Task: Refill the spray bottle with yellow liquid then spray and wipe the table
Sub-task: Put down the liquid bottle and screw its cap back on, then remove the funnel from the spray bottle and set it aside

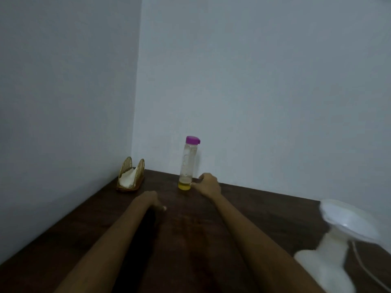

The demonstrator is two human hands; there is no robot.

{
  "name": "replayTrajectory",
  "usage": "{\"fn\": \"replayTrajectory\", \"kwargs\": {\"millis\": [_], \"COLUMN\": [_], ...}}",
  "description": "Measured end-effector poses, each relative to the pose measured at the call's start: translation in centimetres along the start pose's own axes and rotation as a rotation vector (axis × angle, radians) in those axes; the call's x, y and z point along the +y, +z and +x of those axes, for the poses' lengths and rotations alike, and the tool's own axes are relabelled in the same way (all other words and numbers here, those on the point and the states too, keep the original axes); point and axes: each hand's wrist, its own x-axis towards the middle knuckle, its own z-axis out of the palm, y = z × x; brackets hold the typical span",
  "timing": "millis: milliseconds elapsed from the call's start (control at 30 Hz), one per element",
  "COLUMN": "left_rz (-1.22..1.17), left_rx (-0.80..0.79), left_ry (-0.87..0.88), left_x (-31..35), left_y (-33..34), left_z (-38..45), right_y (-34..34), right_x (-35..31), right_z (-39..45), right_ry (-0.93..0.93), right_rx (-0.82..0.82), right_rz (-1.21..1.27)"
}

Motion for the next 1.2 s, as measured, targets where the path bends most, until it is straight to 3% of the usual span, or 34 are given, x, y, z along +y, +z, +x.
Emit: {"fn": "replayTrajectory", "kwargs": {"millis": [167,367,567,700,833,1000,1200], "left_rz": [0.024,-0.050,-0.139,-0.228,-0.287,-0.246,-0.440], "left_rx": [0.069,0.122,0.145,0.174,0.187,0.170,0.228], "left_ry": [0.052,0.121,0.270,0.437,0.593,0.664,0.726], "left_x": [1.2,2.4,7.0,11.6,16.2,20.6,23.7], "left_y": [1.0,3.7,6.6,7.9,9.1,11.8,13.5], "left_z": [-7.5,-15.2,-20.3,-22.5,-23.5,-23.2,-22.1], "right_y": [-5.4,-13.8,-20.0,-22.5,-24.6,-25.9,-24.7], "right_x": [-2.3,-2.9,0.2,2.8,6.3,10.5,11.1], "right_z": [-7.3,-17.3,-23.4,-25.2,-25.1,-25.1,-24.6], "right_ry": [-0.163,-0.369,-0.430,-0.360,-0.358,-0.365,-0.465], "right_rx": [0.000,0.144,0.428,0.429,0.404,0.343,0.302], "right_rz": [-0.018,-0.093,-0.614,-0.836,-0.727,-0.442,-0.462]}}
